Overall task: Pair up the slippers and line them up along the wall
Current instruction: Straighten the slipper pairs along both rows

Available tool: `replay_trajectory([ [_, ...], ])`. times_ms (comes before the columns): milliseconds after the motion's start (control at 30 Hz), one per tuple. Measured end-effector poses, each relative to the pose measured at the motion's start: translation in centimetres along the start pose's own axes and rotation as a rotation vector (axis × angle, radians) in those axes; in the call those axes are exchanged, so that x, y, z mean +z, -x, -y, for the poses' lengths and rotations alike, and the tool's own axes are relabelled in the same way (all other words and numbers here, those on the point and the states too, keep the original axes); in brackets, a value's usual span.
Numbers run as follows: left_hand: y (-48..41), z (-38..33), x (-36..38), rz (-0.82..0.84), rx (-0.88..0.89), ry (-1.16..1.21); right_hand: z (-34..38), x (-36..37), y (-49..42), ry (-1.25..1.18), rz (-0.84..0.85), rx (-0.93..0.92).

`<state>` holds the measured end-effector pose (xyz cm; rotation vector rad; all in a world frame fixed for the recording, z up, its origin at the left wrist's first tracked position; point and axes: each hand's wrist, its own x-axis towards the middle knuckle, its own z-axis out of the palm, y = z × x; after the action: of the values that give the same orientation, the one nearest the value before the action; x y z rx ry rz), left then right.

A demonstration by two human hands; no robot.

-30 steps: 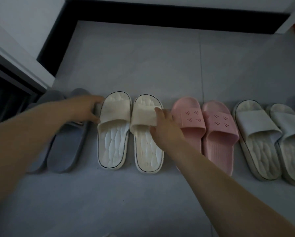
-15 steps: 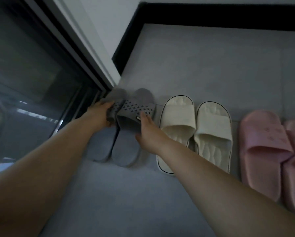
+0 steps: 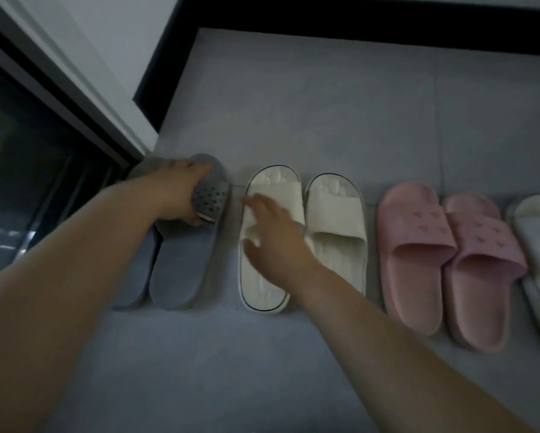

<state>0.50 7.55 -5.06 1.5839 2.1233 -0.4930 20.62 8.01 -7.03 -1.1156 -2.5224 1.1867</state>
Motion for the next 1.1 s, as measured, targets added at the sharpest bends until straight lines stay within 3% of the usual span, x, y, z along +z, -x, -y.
replay_trajectory([
  [100, -1.6, -6.4, -0.3, -0.008, 0.236, 0.149, -5.6, -4.6, 3.4, 0.127, -0.207, 0.171],
  [200, -3.0, -10.7, 1.0, 0.082, 0.237, 0.077, -9.4, -6.9, 5.3, 0.088, -0.007, 0.434],
  [267, -3.5, -11.6, 1.2, 0.053, 0.224, 0.009, -10.3, -6.7, 5.5, -0.001, 0.082, 0.451],
  [400, -3.7, -12.1, 0.9, 0.047, 0.281, -0.067, -10.3, -5.1, 6.0, -0.001, 0.017, 0.502],
  [667, -3.1, -15.2, -2.0, 0.194, 0.146, -0.120, -9.5, -6.7, 8.2, -0.019, 0.043, 0.438],
  [733, -3.3, -17.8, -4.1, 0.144, 0.221, 0.018, -9.7, -9.2, 9.7, 0.020, 0.017, 0.409],
  [867, -3.0, -25.7, -6.3, 0.050, 0.543, 0.287, -12.4, -14.9, 13.1, 0.159, -0.043, 0.490],
  [1000, -2.6, -32.4, -5.2, 0.046, 0.743, 0.232, -18.2, -20.9, 16.6, 0.281, -0.031, 0.576],
  [1100, -2.0, -36.1, -5.3, 0.076, 0.781, 0.146, -23.5, -27.5, 19.9, 0.470, 0.064, 0.571],
])
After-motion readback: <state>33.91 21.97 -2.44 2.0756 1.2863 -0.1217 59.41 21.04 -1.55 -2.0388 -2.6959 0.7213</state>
